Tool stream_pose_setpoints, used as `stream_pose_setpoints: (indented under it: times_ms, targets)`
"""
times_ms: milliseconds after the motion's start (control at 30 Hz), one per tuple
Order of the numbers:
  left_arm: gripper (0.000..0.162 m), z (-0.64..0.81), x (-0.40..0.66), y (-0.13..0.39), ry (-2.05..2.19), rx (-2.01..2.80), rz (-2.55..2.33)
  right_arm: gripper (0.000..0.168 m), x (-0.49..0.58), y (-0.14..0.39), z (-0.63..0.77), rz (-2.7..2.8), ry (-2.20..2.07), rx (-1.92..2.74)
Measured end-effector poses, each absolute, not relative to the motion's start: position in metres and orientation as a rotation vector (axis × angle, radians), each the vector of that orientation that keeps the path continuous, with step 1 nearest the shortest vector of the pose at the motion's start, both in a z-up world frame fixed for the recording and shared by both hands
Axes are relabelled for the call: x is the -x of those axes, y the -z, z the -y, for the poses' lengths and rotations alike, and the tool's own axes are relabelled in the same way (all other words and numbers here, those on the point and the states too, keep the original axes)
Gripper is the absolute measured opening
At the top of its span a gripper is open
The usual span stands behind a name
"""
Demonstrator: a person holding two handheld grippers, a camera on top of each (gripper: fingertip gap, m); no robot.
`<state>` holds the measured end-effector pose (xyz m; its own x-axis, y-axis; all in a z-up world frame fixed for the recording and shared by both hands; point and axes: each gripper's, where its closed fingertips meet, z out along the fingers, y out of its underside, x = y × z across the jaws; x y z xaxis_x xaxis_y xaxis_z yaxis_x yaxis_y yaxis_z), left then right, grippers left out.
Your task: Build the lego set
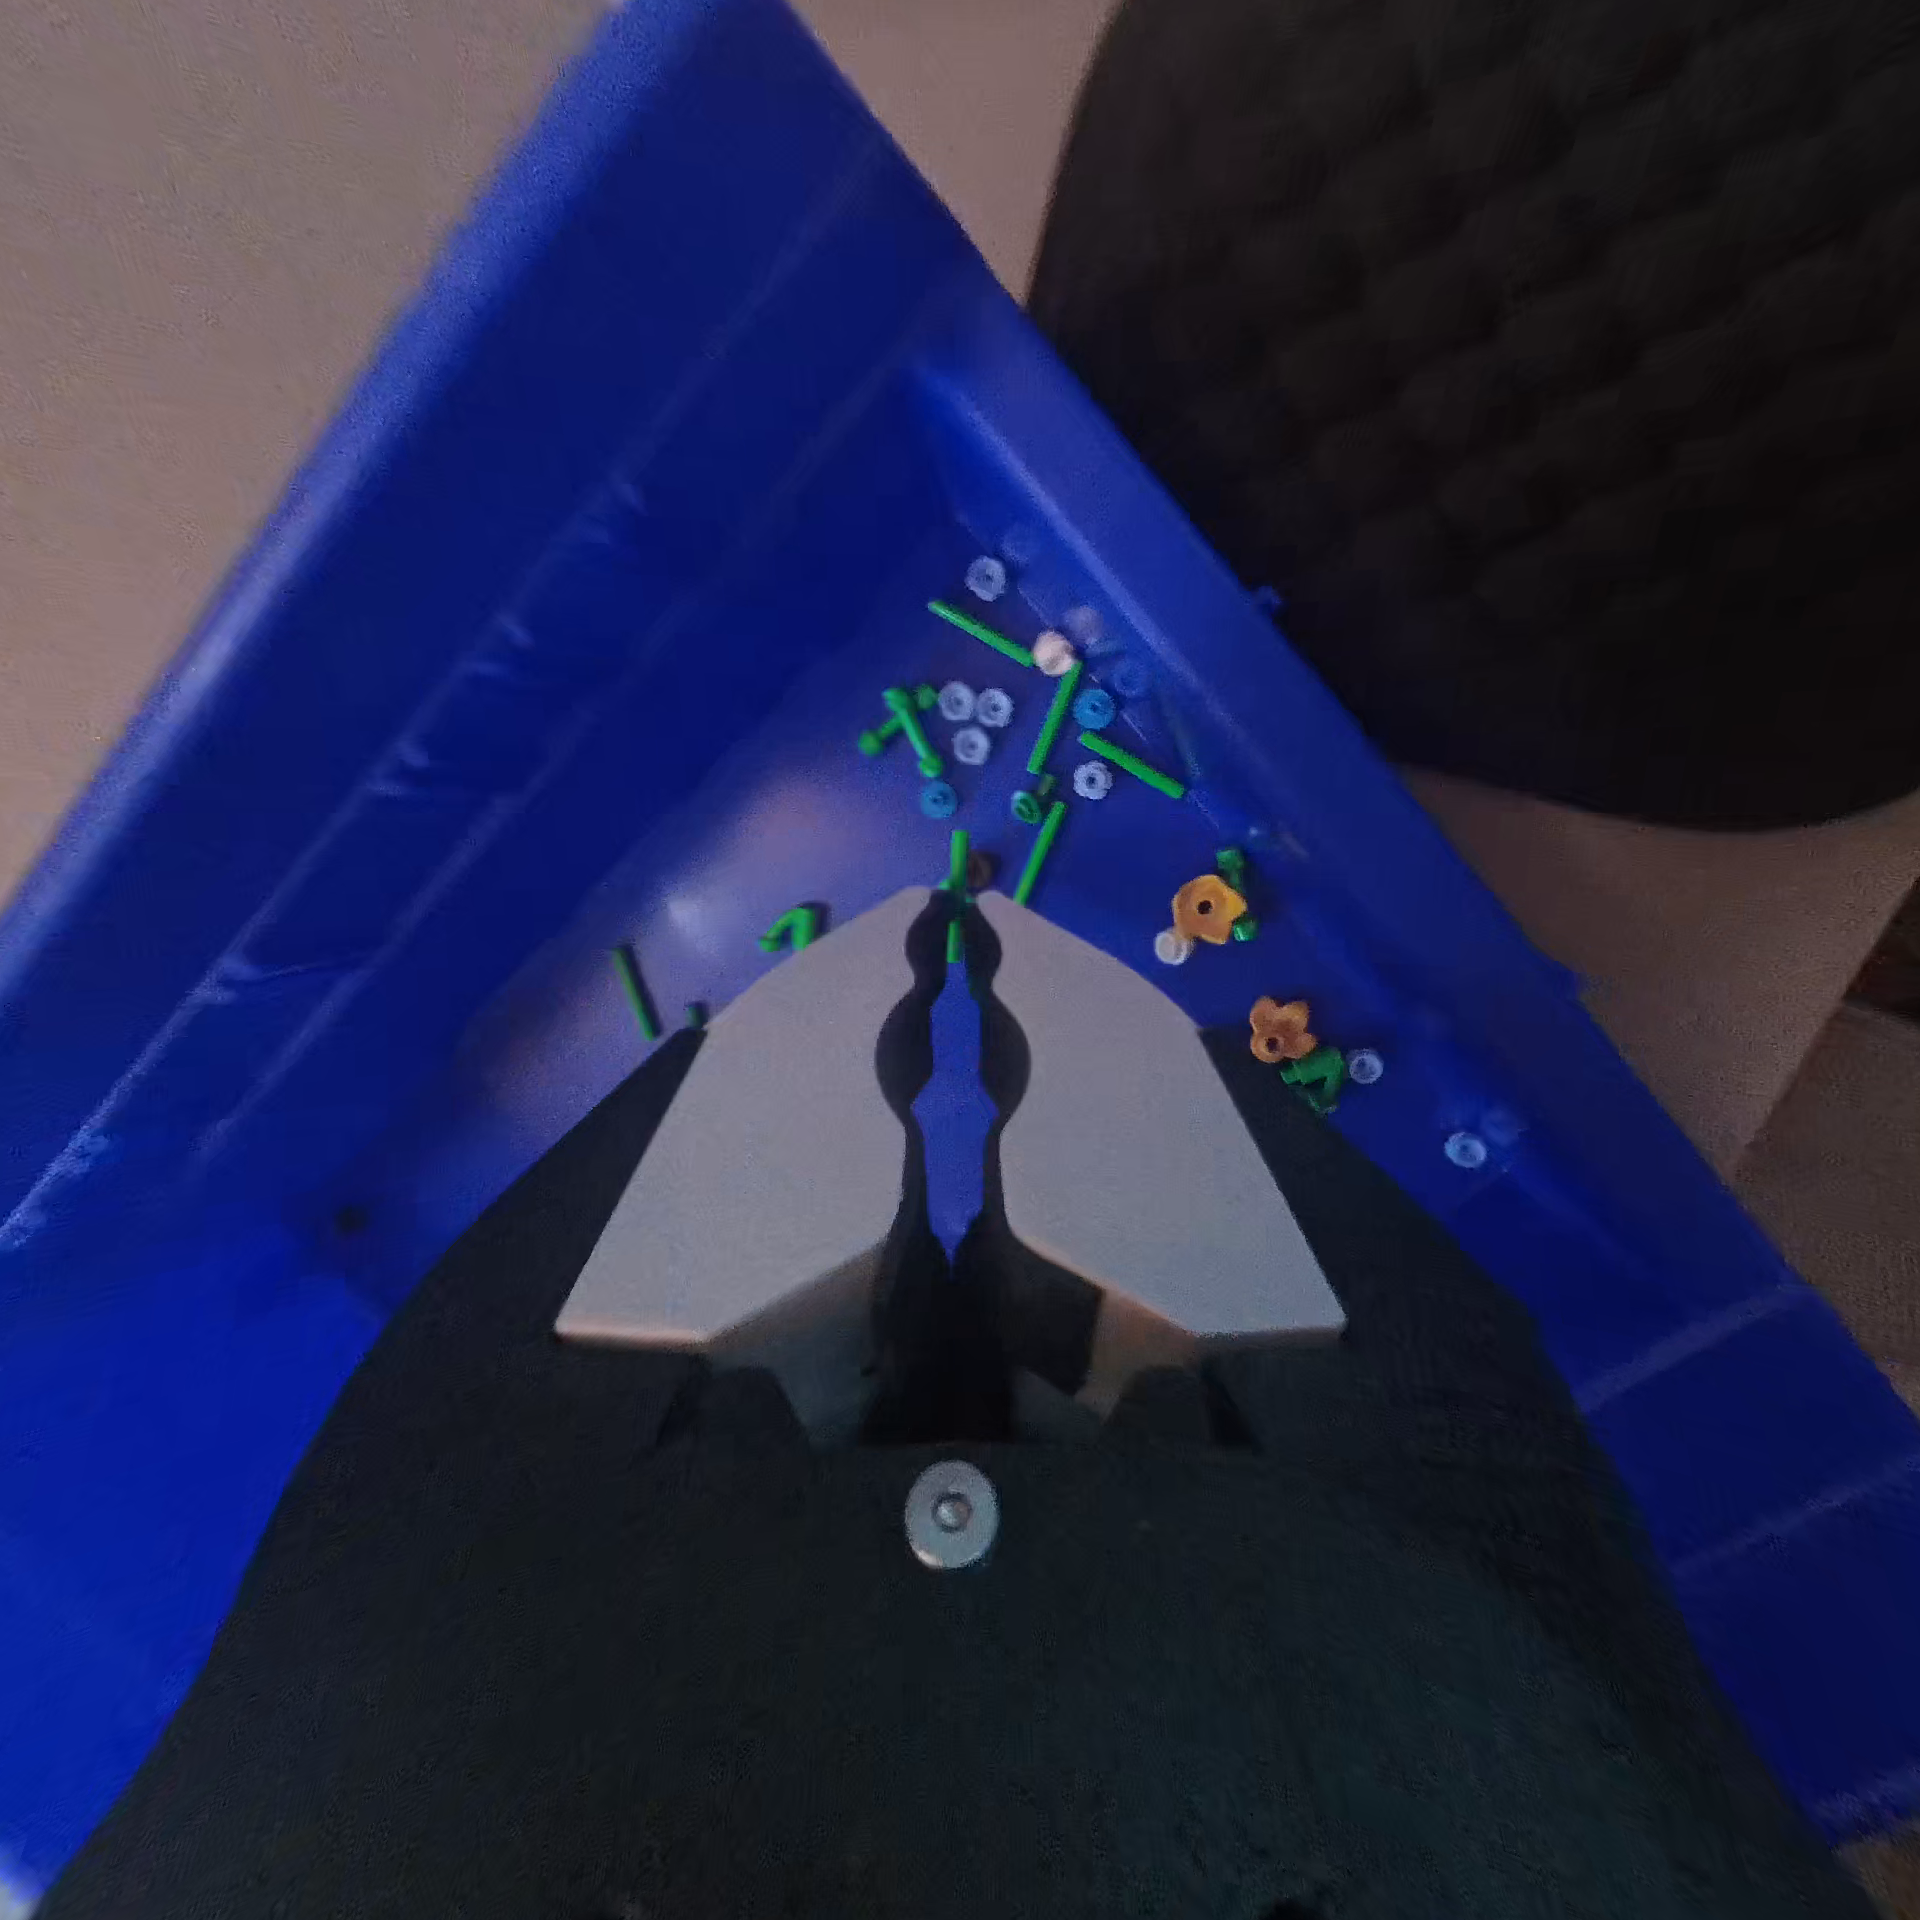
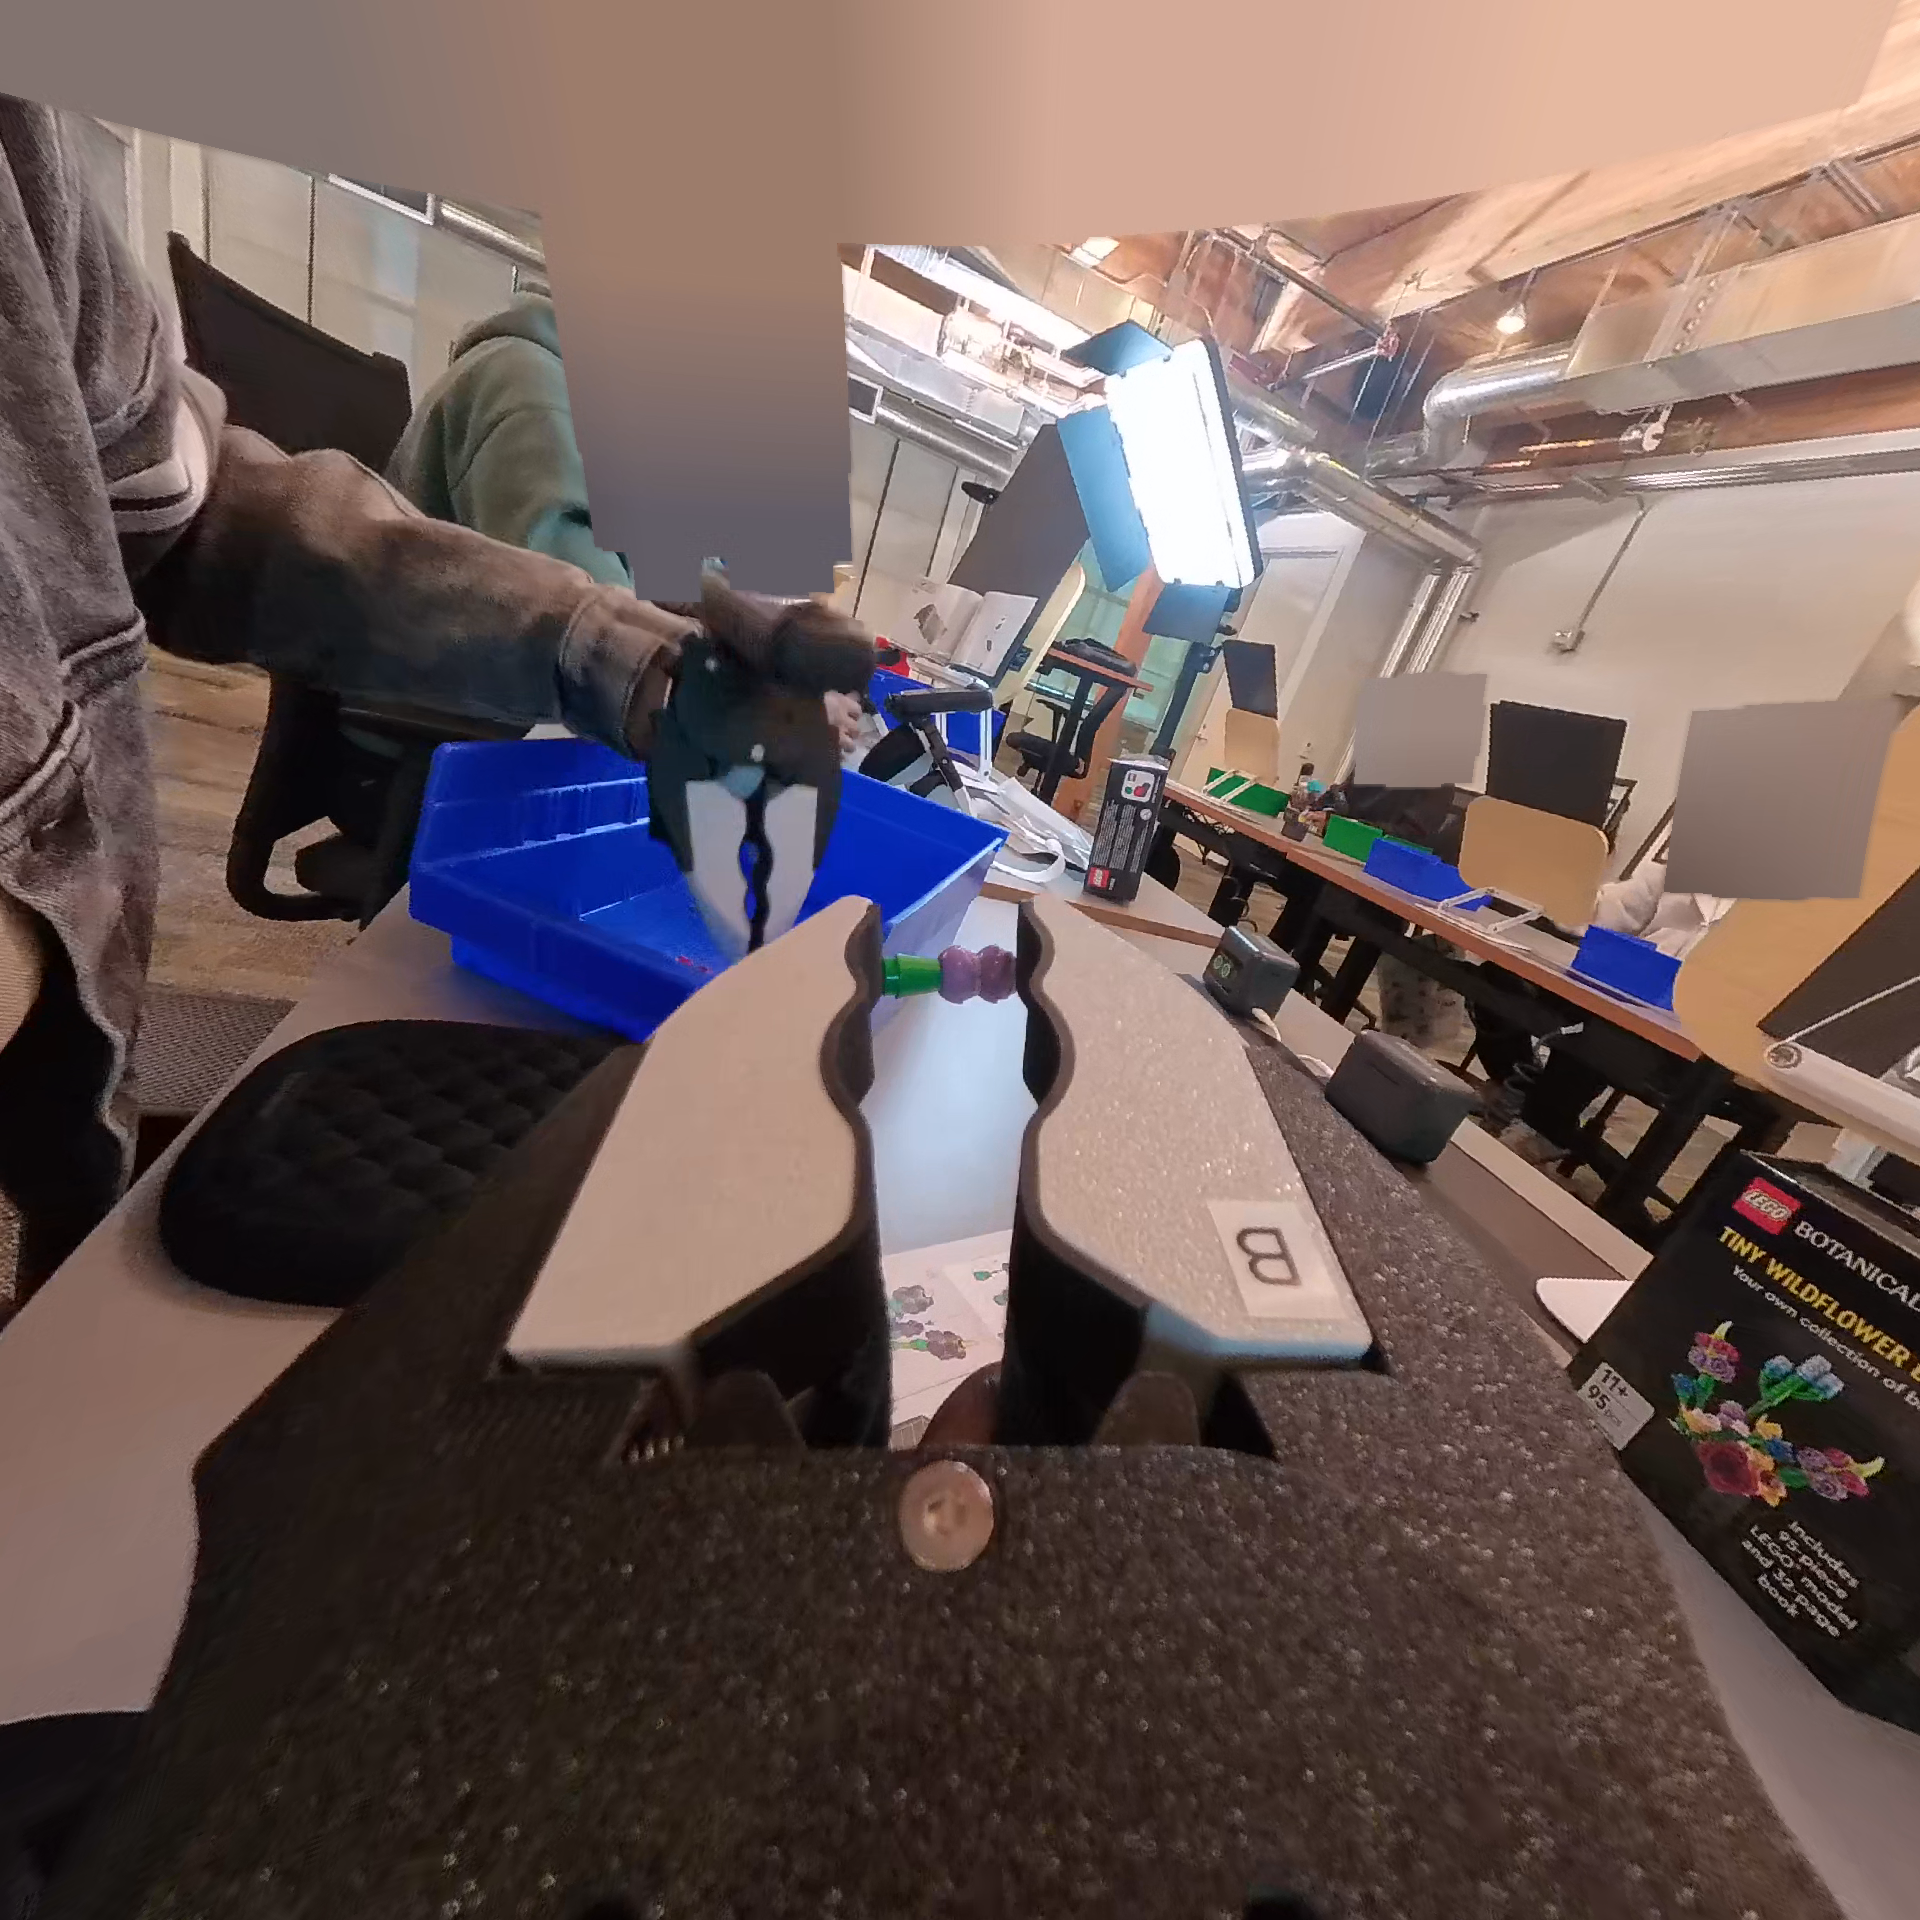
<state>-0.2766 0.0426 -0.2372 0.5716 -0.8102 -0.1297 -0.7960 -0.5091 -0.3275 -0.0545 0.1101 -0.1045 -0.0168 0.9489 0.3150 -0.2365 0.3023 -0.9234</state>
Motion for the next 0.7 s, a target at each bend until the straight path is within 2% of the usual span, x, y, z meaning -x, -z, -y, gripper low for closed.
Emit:
stream_pose_setpoints:
  times_ms: [100, 200, 267, 333, 533, 700]
  targets:
    - [0.002, -0.058, 0.268, 0.190, 0.011, 2.341, -1.045, 0.025, 0.053, 0.103, -0.110, 1.209, -1.111, 0.776]
    - [0.002, -0.062, 0.207, 0.136, 0.245, 2.109, -0.795, 0.025, 0.052, 0.101, -0.110, 1.200, -1.115, 0.772]
    - [0.002, -0.058, 0.152, 0.118, 0.494, 1.979, -0.705, 0.025, 0.050, 0.099, -0.111, 1.189, -1.119, 0.765]
    - [0.002, -0.063, 0.107, 0.124, 0.698, 1.921, -0.614, 0.025, 0.048, 0.096, -0.112, 1.175, -1.118, 0.756]
    - [0.002, -0.087, 0.013, 0.184, 1.365, 1.903, -0.257, 0.025, 0.034, 0.085, -0.118, 1.104, -1.131, 0.736]
    - [0.000, -0.092, -0.022, 0.204, 1.308, 2.028, -0.381, 0.025, 0.025, 0.078, -0.120, 1.068, -1.117, 0.723]
